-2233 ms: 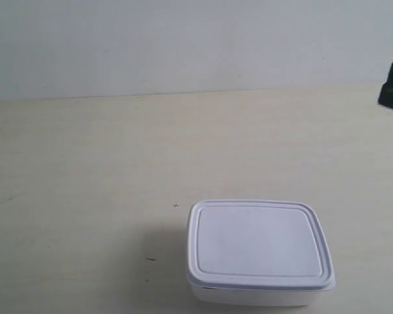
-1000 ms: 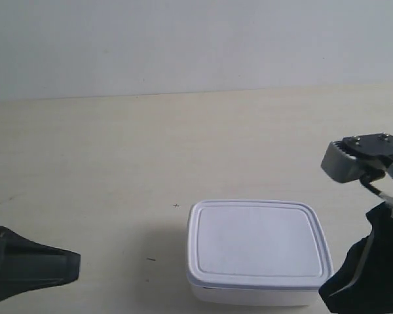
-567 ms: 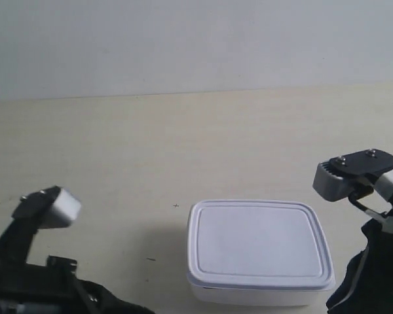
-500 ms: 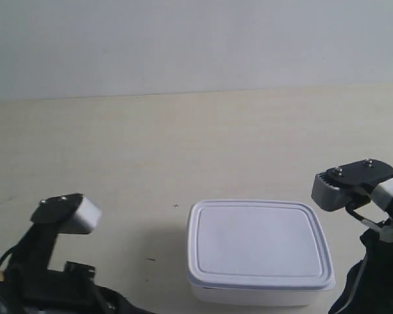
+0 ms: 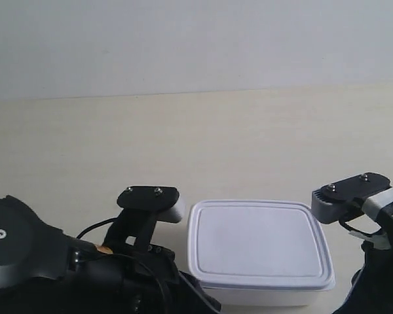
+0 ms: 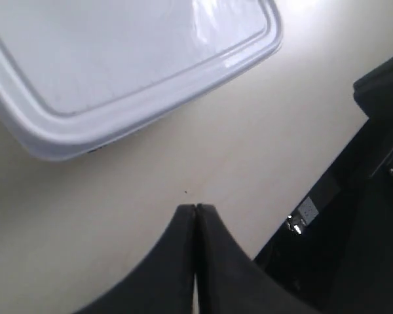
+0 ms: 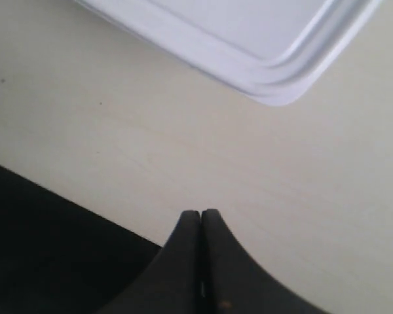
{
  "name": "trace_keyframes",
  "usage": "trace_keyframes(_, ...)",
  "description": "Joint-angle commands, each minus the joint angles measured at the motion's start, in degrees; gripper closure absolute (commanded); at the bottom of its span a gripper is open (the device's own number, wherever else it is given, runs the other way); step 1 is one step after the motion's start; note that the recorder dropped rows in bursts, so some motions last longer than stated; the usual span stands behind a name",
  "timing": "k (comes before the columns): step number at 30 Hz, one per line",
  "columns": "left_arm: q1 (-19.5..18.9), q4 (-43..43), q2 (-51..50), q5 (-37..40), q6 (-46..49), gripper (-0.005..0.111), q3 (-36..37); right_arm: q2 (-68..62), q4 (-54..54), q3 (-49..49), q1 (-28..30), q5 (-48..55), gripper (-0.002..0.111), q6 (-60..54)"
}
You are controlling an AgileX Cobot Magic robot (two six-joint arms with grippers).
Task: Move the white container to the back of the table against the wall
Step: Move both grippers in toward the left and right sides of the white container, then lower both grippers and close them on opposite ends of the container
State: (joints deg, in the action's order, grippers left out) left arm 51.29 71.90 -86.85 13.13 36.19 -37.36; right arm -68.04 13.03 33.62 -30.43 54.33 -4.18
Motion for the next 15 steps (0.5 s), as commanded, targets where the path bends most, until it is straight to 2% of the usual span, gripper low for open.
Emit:
trace_keyframes(1, 0.3, 0.2, -2.4, 0.1, 0.9, 0.107, -1.6, -2.2, -1.9, -0.2, -0.2, -2.8, 0.108, 1.9)
trace_keyframes(12, 0.3, 0.2, -6.7, 1.7, 1.2, 0.107, -4.3, -9.2, -0.6, -0.2, -0.2, -7.9, 0.108, 1.9)
trace_keyframes(15, 0.3, 0.2, -7.2, -1.0, 1.3, 0.107, -4.6, -10.6, -0.6, -0.2, -0.2, -9.6, 0.108, 1.9)
